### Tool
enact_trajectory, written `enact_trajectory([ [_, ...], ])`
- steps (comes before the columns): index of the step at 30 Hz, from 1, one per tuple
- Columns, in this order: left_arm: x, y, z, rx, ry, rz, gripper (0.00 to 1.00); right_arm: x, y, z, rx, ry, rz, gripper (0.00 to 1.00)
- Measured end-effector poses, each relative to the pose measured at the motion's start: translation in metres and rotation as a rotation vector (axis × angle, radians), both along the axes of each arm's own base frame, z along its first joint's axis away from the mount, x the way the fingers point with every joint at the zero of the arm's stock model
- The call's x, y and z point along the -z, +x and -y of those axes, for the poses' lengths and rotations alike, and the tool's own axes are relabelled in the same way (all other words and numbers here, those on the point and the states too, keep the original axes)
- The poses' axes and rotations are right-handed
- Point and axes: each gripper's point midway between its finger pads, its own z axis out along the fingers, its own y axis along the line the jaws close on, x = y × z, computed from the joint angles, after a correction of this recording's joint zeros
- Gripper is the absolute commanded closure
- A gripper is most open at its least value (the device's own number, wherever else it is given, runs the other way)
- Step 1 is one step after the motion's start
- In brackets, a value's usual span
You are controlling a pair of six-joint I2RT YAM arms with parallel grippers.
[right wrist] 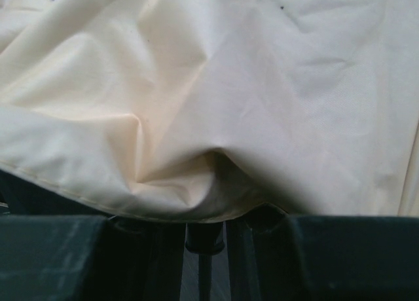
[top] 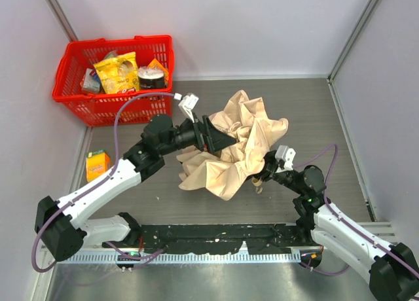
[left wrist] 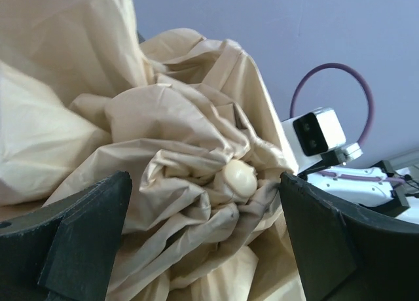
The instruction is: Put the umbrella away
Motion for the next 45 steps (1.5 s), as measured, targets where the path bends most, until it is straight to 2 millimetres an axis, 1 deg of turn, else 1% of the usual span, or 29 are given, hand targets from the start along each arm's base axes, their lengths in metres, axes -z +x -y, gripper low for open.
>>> enact_trajectory([
  [2,-0.003,-0.002,0.007,0.039,-0.028,-0.003,0.00,0.001,0.000,0.000,-0.001,-0.002,-0.005,1.00],
  [5,-0.013,-0.008,0.016,0.105,-0.084,0.004,0.00,0.003,0.001,-0.001,-0.003,-0.007,-0.013,1.00],
  [9,-0.020,-0.012,0.023,0.155,-0.128,0.011,0.01,0.004,0.003,-0.003,-0.009,-0.010,-0.036,0.99],
  [10,-0.019,-0.011,0.024,0.157,-0.128,0.010,0.04,0.004,0.003,-0.004,-0.011,-0.009,-0.039,1.00],
  [12,-0.016,-0.010,0.026,0.158,-0.117,0.002,0.12,0.004,0.003,-0.004,-0.013,-0.006,-0.044,1.00],
  [16,-0.012,-0.006,0.038,0.160,-0.089,-0.011,0.33,0.003,0.003,-0.004,-0.015,-0.004,-0.050,1.00],
  [18,-0.009,-0.004,0.041,0.155,-0.078,-0.014,0.42,0.002,0.002,-0.004,-0.017,-0.002,-0.049,0.99],
  [22,-0.004,0.000,0.043,0.142,-0.065,-0.026,0.55,0.002,0.002,-0.004,-0.018,-0.001,-0.053,0.99],
  [25,-0.006,0.003,0.046,0.143,-0.066,-0.026,0.82,0.001,0.002,-0.004,-0.016,0.001,-0.056,1.00],
  [27,-0.008,0.010,0.046,0.120,-0.066,-0.008,0.95,0.001,0.005,-0.003,-0.004,0.005,-0.074,0.99],
  [28,-0.008,0.014,0.045,0.107,-0.063,0.006,1.00,0.000,0.007,-0.003,0.003,0.014,-0.084,0.96],
  [29,-0.009,0.017,0.044,0.100,-0.065,0.010,1.00,-0.001,0.008,-0.003,0.008,0.020,-0.093,0.93],
  [30,-0.009,0.018,0.044,0.094,-0.066,0.012,1.00,-0.002,0.010,-0.003,0.013,0.026,-0.105,0.88],
  [31,-0.009,0.019,0.044,0.087,-0.066,0.014,1.00,-0.001,0.012,-0.003,0.018,0.033,-0.123,0.85],
  [33,-0.010,0.023,0.043,0.067,-0.067,0.012,1.00,-0.002,0.013,-0.002,0.025,0.052,-0.150,0.77],
  [34,-0.010,0.024,0.042,0.057,-0.069,0.011,1.00,-0.002,0.014,-0.002,0.031,0.064,-0.167,0.70],
  [37,-0.013,0.026,0.039,0.031,-0.077,-0.004,1.00,-0.005,0.013,0.000,0.040,0.110,-0.219,0.62],
  [38,-0.014,0.025,0.038,0.028,-0.084,-0.009,1.00,-0.007,0.012,0.000,0.041,0.130,-0.240,0.58],
  [41,-0.019,0.026,0.032,0.020,-0.105,-0.027,1.00,-0.011,0.012,0.005,0.060,0.185,-0.303,0.50],
  [42,-0.020,0.027,0.028,0.021,-0.116,-0.037,1.00,-0.012,0.011,0.008,0.070,0.201,-0.326,0.45],
  [44,-0.023,0.030,0.021,0.027,-0.140,-0.057,1.00,-0.012,0.009,0.012,0.084,0.226,-0.367,0.41],
  [45,-0.025,0.033,0.016,0.027,-0.153,-0.066,1.00,-0.012,0.008,0.015,0.093,0.237,-0.388,0.41],
])
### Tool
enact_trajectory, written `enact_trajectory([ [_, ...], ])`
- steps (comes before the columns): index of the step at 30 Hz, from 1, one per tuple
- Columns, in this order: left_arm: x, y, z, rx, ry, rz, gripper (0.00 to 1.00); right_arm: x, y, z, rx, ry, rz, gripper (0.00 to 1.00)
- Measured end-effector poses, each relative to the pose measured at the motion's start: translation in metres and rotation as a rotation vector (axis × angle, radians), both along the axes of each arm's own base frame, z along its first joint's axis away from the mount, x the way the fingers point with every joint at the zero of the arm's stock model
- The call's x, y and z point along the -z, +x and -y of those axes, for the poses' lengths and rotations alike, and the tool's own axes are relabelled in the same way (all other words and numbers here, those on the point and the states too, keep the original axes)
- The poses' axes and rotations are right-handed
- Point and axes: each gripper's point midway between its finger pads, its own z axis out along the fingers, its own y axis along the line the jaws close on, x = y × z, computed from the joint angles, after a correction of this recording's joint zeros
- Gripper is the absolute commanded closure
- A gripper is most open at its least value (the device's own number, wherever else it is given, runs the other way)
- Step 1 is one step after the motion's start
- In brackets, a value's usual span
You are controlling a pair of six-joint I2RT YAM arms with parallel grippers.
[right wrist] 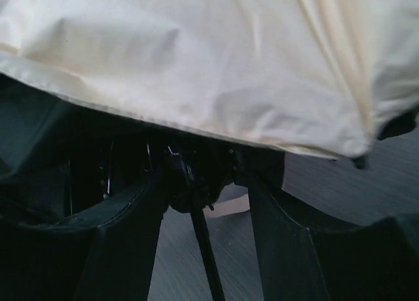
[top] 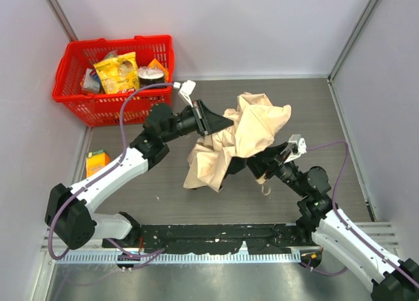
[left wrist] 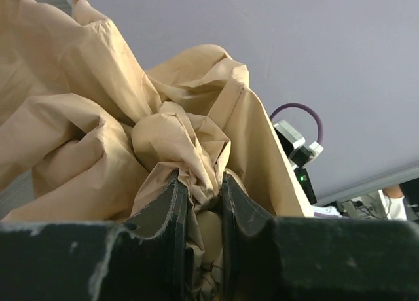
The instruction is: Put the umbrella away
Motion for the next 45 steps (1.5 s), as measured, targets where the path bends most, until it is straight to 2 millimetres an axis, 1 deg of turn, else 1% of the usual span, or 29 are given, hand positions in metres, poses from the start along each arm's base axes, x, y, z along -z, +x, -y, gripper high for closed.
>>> enact_trajectory([
  [4,-0.002,0.003,-0.014,0.018,-0.021,-0.024,1.00,0.003,-0.002,0.004,0.016,-0.003,-0.059,0.41],
  [5,-0.002,0.003,-0.015,0.022,-0.022,-0.026,1.00,0.003,-0.002,0.004,0.015,-0.006,-0.068,0.42],
  [6,-0.002,0.002,-0.016,0.031,-0.022,-0.026,1.00,0.003,-0.002,0.004,0.014,-0.012,-0.078,0.45],
  [9,-0.003,-0.001,-0.016,0.053,-0.021,-0.017,1.00,0.002,-0.002,0.001,-0.005,-0.039,-0.102,0.46],
  [10,-0.004,-0.001,-0.017,0.050,-0.017,-0.005,1.00,0.002,-0.001,0.000,-0.005,-0.050,-0.116,0.39],
  [11,-0.004,-0.001,-0.019,0.046,-0.011,0.006,1.00,0.000,0.001,0.001,0.007,-0.059,-0.128,0.34],
  [12,-0.005,-0.002,-0.021,0.038,0.001,0.023,1.00,-0.001,0.004,0.005,0.036,-0.068,-0.146,0.34],
  [14,-0.006,-0.005,-0.027,0.018,0.030,0.065,1.00,0.001,0.016,0.019,0.147,-0.094,-0.205,0.32],
  [16,-0.008,-0.006,-0.035,-0.023,0.062,0.126,1.00,0.001,0.027,0.042,0.295,-0.121,-0.282,0.31],
  [19,-0.011,-0.008,-0.052,-0.109,0.085,0.228,1.00,-0.011,0.032,0.071,0.449,-0.133,-0.329,0.30],
  [21,-0.008,-0.007,-0.063,-0.167,0.091,0.271,1.00,-0.018,0.028,0.080,0.482,-0.133,-0.330,0.30],
  [23,-0.001,-0.001,-0.071,-0.230,0.094,0.296,1.00,-0.027,0.022,0.080,0.461,-0.127,-0.311,0.30],
  [25,0.010,0.010,-0.076,-0.291,0.100,0.287,1.00,-0.040,0.015,0.071,0.396,-0.111,-0.290,0.32],
  [26,0.016,0.015,-0.078,-0.320,0.102,0.282,1.00,-0.048,0.013,0.062,0.347,-0.095,-0.286,0.34],
  [27,0.022,0.021,-0.079,-0.350,0.105,0.277,1.00,-0.056,0.012,0.052,0.296,-0.071,-0.289,0.38],
  [29,0.032,0.035,-0.082,-0.405,0.113,0.270,1.00,-0.068,0.011,0.029,0.185,-0.007,-0.315,0.41],
  [31,0.039,0.051,-0.083,-0.463,0.131,0.281,1.00,-0.069,0.012,0.006,0.082,0.052,-0.386,0.41],
  [33,0.045,0.066,-0.084,-0.514,0.152,0.301,1.00,-0.069,0.010,-0.010,0.007,0.102,-0.465,0.38],
  [34,0.048,0.073,-0.085,-0.538,0.166,0.314,1.00,-0.065,0.009,-0.016,-0.016,0.116,-0.503,0.37],
  [36,0.055,0.087,-0.086,-0.576,0.199,0.334,1.00,-0.059,0.002,-0.024,-0.047,0.151,-0.573,0.34],
  [39,0.059,0.101,-0.084,-0.606,0.227,0.359,1.00,-0.064,-0.006,-0.024,-0.069,0.198,-0.600,0.34],
  [42,0.054,0.108,-0.081,-0.619,0.216,0.378,1.00,-0.073,-0.003,-0.025,-0.072,0.245,-0.598,0.35],
  [45,0.045,0.109,-0.079,-0.623,0.190,0.394,1.00,-0.071,0.005,-0.028,-0.060,0.262,-0.605,0.40],
])
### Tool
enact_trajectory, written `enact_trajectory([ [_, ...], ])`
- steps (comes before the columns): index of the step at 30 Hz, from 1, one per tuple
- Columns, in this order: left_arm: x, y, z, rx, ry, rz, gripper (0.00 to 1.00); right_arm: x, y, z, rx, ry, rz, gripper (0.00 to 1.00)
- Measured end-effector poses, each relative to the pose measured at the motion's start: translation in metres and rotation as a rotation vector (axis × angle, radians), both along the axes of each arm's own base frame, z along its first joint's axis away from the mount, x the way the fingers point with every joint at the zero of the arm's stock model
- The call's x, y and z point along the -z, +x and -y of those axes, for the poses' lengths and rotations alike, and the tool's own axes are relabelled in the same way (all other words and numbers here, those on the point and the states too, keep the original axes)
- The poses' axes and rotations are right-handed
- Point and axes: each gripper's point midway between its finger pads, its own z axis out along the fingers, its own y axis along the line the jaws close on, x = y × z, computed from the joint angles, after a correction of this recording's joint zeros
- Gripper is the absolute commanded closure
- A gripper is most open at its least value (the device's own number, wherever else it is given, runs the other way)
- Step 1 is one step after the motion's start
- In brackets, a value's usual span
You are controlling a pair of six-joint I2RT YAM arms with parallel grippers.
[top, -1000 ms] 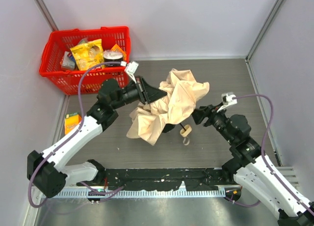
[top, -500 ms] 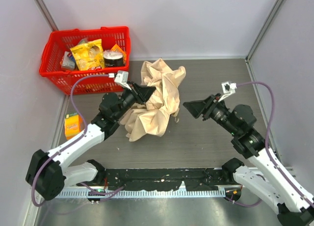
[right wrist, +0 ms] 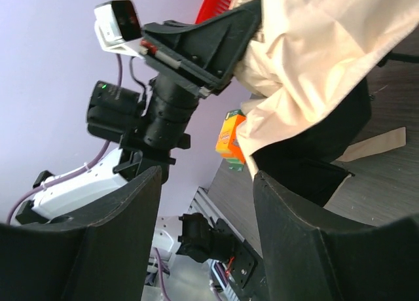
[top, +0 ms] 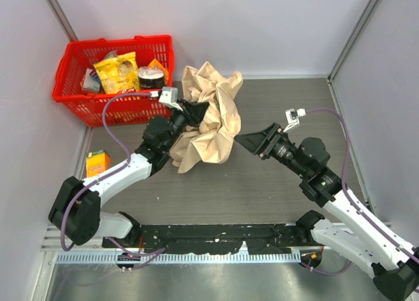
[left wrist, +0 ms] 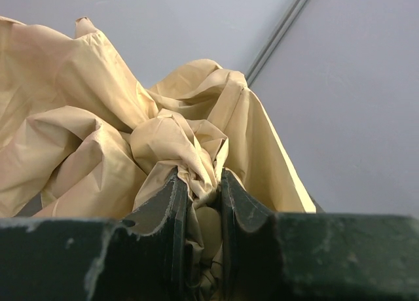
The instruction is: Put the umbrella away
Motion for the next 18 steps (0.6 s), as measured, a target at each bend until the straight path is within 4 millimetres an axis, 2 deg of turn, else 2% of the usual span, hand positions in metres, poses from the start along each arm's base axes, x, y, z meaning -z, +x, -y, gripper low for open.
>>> enact_trajectory([
  [2,-0.007,0.000,0.000,0.002,-0.018,0.014,1.00,0.004,0.006,-0.003,0.008,-0.003,-0.010,0.51],
  [3,-0.009,0.000,0.000,0.002,-0.024,0.018,1.00,0.007,0.010,-0.005,0.012,-0.009,-0.019,0.53],
  [8,-0.019,-0.001,0.001,0.007,-0.053,0.037,1.00,0.030,0.023,-0.012,0.025,-0.023,-0.075,0.53],
  [13,-0.021,-0.001,0.002,0.011,-0.075,0.033,1.00,0.029,0.030,-0.017,0.025,0.002,-0.071,0.57],
  [15,-0.021,-0.001,0.002,0.013,-0.083,0.030,1.00,0.028,0.032,-0.019,0.026,0.007,-0.066,0.65],
  [17,-0.019,0.000,0.003,0.013,-0.091,0.020,1.00,0.028,0.034,-0.020,0.029,0.012,-0.062,0.81],
  [18,-0.019,0.001,0.003,0.012,-0.095,0.015,1.00,0.027,0.035,-0.020,0.031,0.014,-0.057,0.93],
])
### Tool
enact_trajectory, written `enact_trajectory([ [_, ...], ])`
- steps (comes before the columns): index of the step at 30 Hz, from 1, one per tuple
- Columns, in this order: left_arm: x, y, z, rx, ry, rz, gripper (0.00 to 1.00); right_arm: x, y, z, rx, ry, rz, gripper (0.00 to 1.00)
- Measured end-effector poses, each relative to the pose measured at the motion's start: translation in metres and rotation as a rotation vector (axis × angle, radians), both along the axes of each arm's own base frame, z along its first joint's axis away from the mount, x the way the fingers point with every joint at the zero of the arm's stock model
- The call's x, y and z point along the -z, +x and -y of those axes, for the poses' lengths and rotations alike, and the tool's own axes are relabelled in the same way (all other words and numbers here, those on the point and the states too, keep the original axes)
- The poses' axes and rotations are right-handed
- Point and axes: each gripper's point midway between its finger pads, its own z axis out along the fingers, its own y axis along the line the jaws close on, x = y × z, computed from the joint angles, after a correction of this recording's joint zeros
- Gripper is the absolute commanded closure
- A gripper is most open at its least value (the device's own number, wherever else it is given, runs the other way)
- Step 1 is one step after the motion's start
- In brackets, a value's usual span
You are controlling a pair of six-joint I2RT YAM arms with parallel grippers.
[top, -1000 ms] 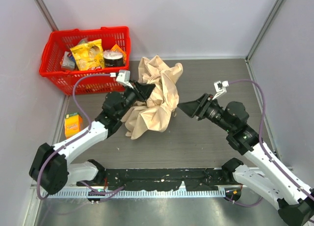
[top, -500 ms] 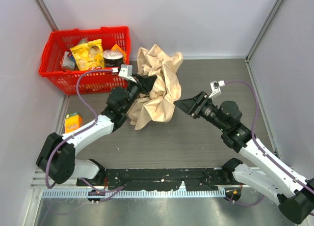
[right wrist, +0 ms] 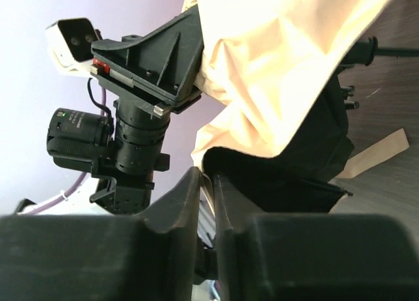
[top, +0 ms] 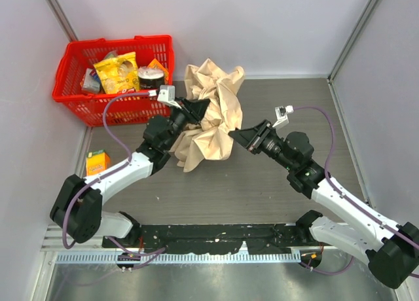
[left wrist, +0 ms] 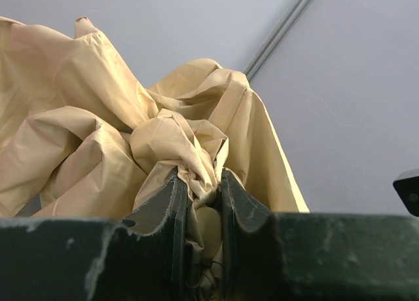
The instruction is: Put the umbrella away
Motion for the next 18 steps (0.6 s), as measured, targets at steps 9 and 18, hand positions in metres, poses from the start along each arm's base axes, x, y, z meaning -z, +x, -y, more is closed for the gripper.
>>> enact_trajectory([
  [9,0.011,0.024,-0.012,-0.100,-0.138,-0.141,1.00,0.004,-0.015,0.004,-0.031,0.052,0.059,1.00],
  [18,0.027,0.064,-0.009,-0.085,-0.411,-0.302,1.00,0.062,-0.058,0.004,-0.179,0.158,0.016,0.97],
])
